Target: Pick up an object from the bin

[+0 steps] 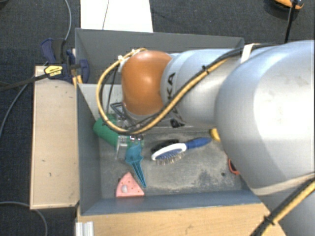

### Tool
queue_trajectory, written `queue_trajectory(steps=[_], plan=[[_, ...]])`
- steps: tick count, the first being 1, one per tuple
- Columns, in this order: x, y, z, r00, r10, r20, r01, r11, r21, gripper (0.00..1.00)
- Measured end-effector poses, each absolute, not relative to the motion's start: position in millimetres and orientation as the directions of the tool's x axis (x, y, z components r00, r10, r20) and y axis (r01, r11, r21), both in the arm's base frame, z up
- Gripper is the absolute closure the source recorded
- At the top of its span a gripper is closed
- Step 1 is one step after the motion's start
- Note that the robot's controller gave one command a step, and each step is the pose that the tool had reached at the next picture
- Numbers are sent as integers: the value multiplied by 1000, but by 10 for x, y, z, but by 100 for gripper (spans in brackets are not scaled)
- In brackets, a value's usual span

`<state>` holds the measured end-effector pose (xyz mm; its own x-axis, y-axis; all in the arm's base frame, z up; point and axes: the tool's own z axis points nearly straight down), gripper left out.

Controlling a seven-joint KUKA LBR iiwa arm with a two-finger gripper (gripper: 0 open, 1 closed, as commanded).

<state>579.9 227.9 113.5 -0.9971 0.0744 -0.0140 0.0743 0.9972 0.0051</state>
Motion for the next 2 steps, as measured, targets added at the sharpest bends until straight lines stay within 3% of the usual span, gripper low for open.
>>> queue_trajectory(steps=[1,2], plan=[[5868,2303,1260,-963,269,-11,269,963,9,0],[5870,2407,733,-960,279,-17,279,960,10,0]])
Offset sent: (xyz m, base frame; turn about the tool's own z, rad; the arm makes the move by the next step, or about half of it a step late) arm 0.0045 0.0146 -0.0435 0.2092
